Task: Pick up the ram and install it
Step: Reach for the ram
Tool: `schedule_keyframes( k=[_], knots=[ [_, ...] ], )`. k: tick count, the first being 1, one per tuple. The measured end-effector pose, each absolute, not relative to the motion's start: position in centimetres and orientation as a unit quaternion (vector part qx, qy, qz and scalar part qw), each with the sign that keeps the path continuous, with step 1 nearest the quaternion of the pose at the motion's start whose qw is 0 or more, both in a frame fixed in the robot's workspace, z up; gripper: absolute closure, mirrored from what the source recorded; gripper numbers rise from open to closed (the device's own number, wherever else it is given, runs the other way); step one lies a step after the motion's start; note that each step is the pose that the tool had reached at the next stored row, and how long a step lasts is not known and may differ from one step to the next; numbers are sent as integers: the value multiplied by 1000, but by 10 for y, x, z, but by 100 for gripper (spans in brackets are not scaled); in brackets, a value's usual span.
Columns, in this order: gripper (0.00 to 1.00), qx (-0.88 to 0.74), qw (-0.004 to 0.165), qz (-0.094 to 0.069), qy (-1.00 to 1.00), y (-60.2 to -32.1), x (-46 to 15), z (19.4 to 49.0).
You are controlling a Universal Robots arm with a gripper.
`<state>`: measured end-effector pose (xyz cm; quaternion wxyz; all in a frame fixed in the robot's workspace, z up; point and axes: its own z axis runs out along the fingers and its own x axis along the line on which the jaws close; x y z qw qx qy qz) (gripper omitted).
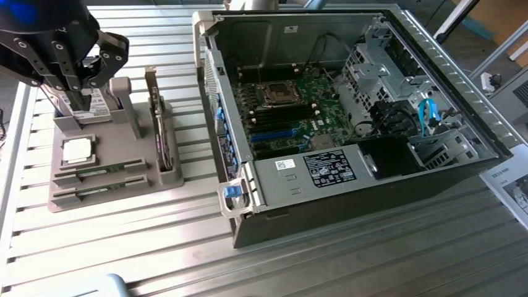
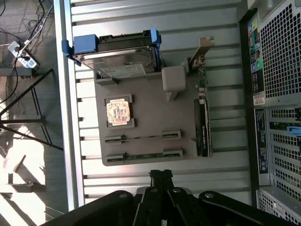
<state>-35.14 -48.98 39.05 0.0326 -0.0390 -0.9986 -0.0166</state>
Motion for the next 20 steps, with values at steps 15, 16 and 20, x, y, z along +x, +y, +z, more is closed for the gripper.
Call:
schedule_keyframes(
  k=[15, 16, 20],
  knots=[
    [89, -41, 13, 32, -999, -490, -355, 389],
    [89, -41, 6, 31, -999, -490, -355, 389],
    [89, -41, 6, 31, -999, -490, -355, 389]
  ],
)
